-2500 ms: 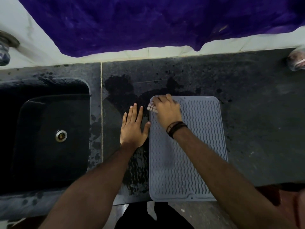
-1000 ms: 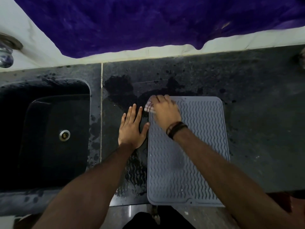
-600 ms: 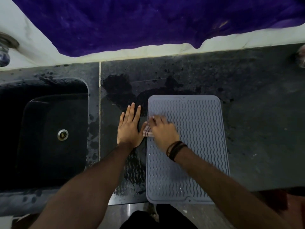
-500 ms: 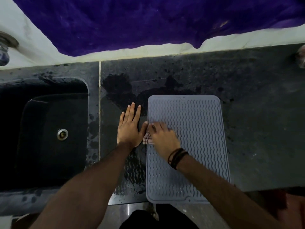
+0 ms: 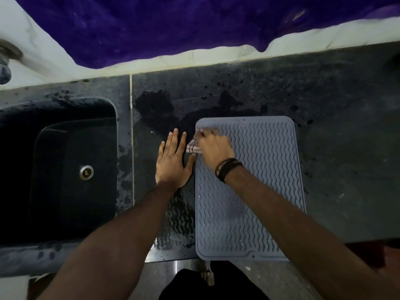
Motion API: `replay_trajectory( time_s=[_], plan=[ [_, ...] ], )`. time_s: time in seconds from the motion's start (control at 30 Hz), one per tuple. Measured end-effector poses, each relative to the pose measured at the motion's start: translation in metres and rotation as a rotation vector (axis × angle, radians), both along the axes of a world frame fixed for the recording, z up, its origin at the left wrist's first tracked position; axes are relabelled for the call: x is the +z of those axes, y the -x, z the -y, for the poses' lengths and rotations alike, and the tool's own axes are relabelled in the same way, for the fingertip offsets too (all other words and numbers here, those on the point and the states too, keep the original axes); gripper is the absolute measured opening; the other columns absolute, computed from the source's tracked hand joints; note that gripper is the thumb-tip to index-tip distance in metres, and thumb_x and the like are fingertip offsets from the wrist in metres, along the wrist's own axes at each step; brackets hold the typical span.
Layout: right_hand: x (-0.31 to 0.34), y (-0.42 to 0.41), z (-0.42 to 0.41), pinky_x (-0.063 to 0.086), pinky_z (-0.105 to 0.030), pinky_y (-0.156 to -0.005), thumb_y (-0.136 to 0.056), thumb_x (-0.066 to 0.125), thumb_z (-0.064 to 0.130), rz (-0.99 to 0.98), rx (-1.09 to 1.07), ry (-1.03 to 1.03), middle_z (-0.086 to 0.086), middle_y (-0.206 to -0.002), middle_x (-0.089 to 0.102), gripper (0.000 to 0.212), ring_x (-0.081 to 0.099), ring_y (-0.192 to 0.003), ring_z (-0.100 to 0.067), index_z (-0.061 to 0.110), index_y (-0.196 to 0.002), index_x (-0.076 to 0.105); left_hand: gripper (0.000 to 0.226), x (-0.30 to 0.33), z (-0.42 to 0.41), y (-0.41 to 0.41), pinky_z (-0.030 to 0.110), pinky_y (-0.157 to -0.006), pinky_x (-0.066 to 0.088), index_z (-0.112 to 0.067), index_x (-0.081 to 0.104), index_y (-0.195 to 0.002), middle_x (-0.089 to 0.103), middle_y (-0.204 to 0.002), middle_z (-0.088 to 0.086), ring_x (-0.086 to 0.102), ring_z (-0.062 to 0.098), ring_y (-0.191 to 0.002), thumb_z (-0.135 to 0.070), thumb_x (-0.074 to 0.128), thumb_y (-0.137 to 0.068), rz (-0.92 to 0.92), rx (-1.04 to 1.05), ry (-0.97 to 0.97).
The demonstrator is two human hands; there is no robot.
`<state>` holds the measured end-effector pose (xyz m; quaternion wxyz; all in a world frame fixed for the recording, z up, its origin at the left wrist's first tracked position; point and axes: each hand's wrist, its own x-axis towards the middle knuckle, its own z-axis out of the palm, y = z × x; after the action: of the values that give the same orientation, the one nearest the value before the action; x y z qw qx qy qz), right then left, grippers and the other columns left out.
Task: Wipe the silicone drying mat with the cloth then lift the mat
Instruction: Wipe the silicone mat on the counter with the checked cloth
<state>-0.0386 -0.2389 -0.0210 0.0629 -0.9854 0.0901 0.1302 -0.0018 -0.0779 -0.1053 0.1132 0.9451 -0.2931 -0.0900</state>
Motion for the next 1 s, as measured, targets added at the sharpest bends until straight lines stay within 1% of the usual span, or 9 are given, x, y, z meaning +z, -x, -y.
replay_trajectory(
  time_s=[0.07,0.17,0.27,0.37,0.47,0.6,0.7,0.87,1.0],
  plan=[
    [0.001,0.027,-0.011,0.052,-0.041,-0.08,-0.085,0.06,0.018,-0.009,0.027,-0.028,-0.013,-0.137,0.044,0.055,0.043,-0.123,-0.031,0.011,-0.136,0.042,0.078,-0.001,-0.002,0.0,0.043,-0.129,0.007,-0.021,0.013,-0.166,0.003,-0.173,0.004,0.0,0.019,-0.16,-0.051,0.036,-0.098,0.004,-0.024,0.006],
    [0.003,0.064,-0.025,0.053,-0.044,-0.079,-0.082,0.065,0.018,-0.049,0.045,-0.068,-0.013,-0.14,0.04,0.064,0.042,-0.123,-0.033,0.011,-0.139,0.038,0.074,0.0,-0.001,0.0,0.04,-0.129,0.004,-0.022,0.011,-0.166,0.002,-0.173,0.004,-0.001,0.019,-0.16,-0.058,0.028,-0.104,0.003,-0.01,-0.009],
    [0.007,0.082,-0.032,0.053,-0.043,-0.077,-0.08,0.064,0.018,-0.074,0.06,-0.09,-0.011,-0.137,0.043,0.061,0.044,-0.12,-0.031,0.012,-0.137,0.041,0.073,0.002,0.001,0.001,0.039,-0.128,0.002,-0.022,0.012,-0.166,0.003,-0.173,0.004,-0.002,0.018,-0.159,-0.06,0.026,-0.104,-0.008,0.005,0.0],
    [0.015,0.073,-0.024,0.05,-0.041,-0.08,-0.081,0.063,0.018,-0.032,0.017,-0.162,-0.006,-0.134,0.048,0.052,0.045,-0.121,-0.028,0.017,-0.131,0.048,0.074,0.003,0.0,0.0,0.038,-0.128,0.001,-0.022,0.012,-0.166,0.002,-0.173,0.004,-0.002,0.019,-0.159,-0.059,0.026,-0.104,-0.002,-0.004,0.002],
    [0.017,0.041,-0.008,0.049,-0.039,-0.079,-0.082,0.061,0.018,0.062,-0.058,-0.128,-0.004,-0.134,0.047,0.051,0.045,-0.121,-0.027,0.019,-0.131,0.049,0.075,0.003,0.001,0.001,0.041,-0.128,0.005,-0.021,0.015,-0.165,0.005,-0.173,0.004,0.002,0.019,-0.16,-0.053,0.03,-0.099,-0.004,-0.009,0.028],
    [0.012,0.018,-0.006,0.048,-0.039,-0.08,-0.087,0.055,0.016,0.009,-0.028,-0.074,-0.008,-0.131,0.05,0.045,0.048,-0.117,-0.029,0.016,-0.131,0.049,0.076,0.006,0.001,0.001,0.043,-0.128,0.007,-0.021,0.017,-0.165,0.007,-0.173,0.005,0.003,0.019,-0.16,-0.049,0.031,-0.097,-0.003,0.0,0.019],
    [0.007,0.038,-0.017,0.049,-0.038,-0.077,-0.086,0.057,0.017,-0.003,-0.01,-0.051,-0.011,-0.131,0.048,0.048,0.05,-0.113,-0.031,0.013,-0.133,0.047,0.083,0.006,0.0,0.0,0.042,-0.128,0.005,-0.021,0.014,-0.165,0.005,-0.173,0.005,0.002,0.021,-0.16,-0.051,0.035,-0.091,-0.019,-0.025,0.004],
    [0.002,0.088,-0.037,0.054,-0.038,-0.065,-0.072,0.072,0.019,0.009,0.031,-0.065,-0.012,-0.132,0.049,0.065,0.05,-0.113,-0.032,0.01,-0.132,0.049,0.074,0.005,0.002,0.001,0.041,-0.129,0.004,-0.022,0.012,-0.166,0.002,-0.173,0.004,-0.001,0.02,-0.16,-0.06,0.024,-0.104,-0.005,-0.007,-0.016],
    [0.004,0.119,-0.056,0.054,-0.038,-0.061,-0.071,0.072,0.017,-0.039,0.071,-0.066,-0.013,-0.134,0.047,0.062,0.052,-0.108,-0.033,0.01,-0.128,0.052,0.074,0.005,0.001,0.001,0.042,-0.129,0.003,-0.023,0.013,-0.166,0.002,-0.173,0.003,-0.001,0.019,-0.159,-0.062,0.025,-0.104,-0.016,-0.003,-0.012]
  ],
)
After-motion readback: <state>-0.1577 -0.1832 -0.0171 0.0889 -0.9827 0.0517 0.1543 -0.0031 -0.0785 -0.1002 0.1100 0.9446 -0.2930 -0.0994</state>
